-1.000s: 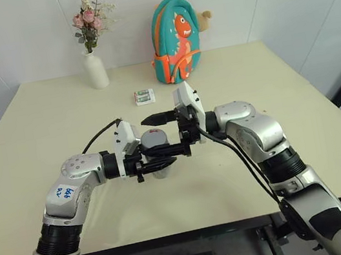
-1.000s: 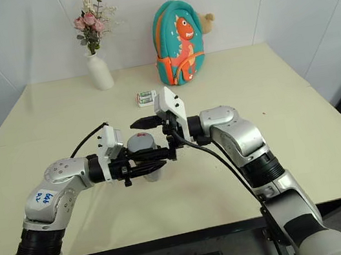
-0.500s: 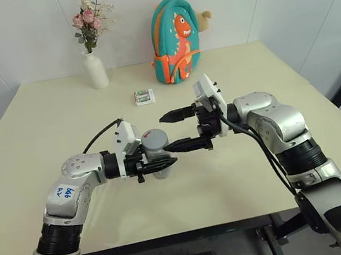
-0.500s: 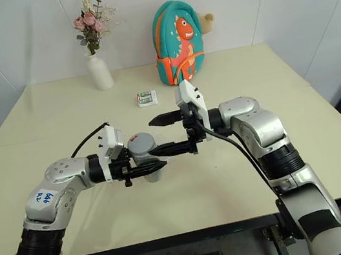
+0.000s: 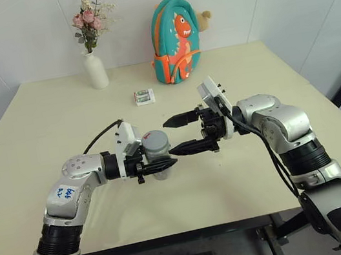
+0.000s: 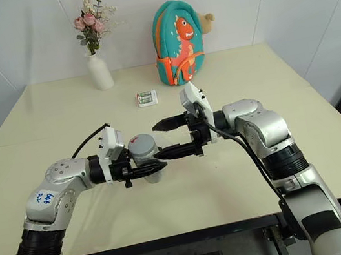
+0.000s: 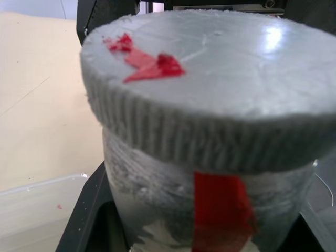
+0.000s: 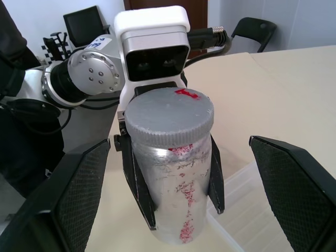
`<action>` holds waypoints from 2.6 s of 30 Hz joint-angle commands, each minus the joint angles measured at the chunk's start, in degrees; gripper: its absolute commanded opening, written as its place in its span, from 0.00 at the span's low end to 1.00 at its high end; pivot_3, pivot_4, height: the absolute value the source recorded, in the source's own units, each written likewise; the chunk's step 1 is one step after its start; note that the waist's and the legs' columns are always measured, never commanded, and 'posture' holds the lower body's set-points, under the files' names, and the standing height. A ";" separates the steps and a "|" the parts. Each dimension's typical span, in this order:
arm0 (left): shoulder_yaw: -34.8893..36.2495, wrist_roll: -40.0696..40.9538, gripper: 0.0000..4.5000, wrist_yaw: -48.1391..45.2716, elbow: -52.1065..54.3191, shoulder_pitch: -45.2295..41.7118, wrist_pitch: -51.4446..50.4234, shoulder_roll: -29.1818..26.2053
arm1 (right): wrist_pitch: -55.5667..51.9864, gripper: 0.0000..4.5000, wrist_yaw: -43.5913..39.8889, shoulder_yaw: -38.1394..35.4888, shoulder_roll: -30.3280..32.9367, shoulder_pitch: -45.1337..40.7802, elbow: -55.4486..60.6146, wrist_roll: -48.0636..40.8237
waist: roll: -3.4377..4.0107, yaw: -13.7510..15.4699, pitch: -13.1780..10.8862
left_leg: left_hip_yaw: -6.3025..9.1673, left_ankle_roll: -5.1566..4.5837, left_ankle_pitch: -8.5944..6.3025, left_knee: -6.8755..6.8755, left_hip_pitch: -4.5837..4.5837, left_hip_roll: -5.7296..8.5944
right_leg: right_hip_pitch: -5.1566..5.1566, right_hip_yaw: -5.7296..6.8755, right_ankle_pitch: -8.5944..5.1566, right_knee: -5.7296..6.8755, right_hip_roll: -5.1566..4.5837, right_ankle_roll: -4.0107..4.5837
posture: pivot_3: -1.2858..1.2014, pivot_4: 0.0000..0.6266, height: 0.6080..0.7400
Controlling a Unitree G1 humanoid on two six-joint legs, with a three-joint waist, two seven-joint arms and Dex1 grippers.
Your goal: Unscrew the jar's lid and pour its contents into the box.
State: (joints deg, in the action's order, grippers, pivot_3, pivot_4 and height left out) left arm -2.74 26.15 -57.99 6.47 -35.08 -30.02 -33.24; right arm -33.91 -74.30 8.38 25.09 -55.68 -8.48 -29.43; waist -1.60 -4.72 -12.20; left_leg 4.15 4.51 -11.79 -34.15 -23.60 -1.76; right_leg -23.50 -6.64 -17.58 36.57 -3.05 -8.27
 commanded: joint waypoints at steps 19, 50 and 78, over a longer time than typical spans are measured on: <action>0.41 1.39 0.45 -2.16 0.88 -1.77 0.54 -0.04 | 3.00 0.99 5.20 0.83 -5.72 -2.23 2.81 2.04 | 0.00 0.04 0.00 | 0.00 0.00 0.00 -0.01 0.00 0.00 | 0.00 0.00 0.00 0.01 0.00 0.00 | 0.52 0.24 1.00; 0.75 1.44 0.45 -1.49 1.22 -1.17 0.43 -0.33 | -1.07 0.99 0.68 -2.44 -0.72 -2.04 2.59 -2.43 | 0.00 0.01 0.00 | 0.00 0.00 0.00 0.00 0.00 0.00 | 0.00 0.00 0.00 0.01 0.00 0.00 | 0.52 0.24 1.00; 1.16 1.68 0.45 -0.63 2.22 -0.65 0.17 -0.36 | 0.38 0.99 1.38 0.99 -5.92 -3.74 0.68 -0.29 | 0.00 0.03 0.00 | 0.00 0.00 0.00 -0.01 0.00 0.00 | 0.00 0.00 0.00 0.02 0.00 0.00 | 0.52 0.24 1.00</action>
State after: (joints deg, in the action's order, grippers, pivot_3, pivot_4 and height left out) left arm -2.70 26.81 -58.82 6.33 -35.61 -30.05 -33.40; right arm -34.65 -72.88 9.82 19.55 -57.86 -8.61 -29.38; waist -1.60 -4.68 -12.20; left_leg 4.15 4.52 -11.79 -34.15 -23.60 -1.76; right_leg -23.51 -6.64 -17.58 36.59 -3.05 -8.27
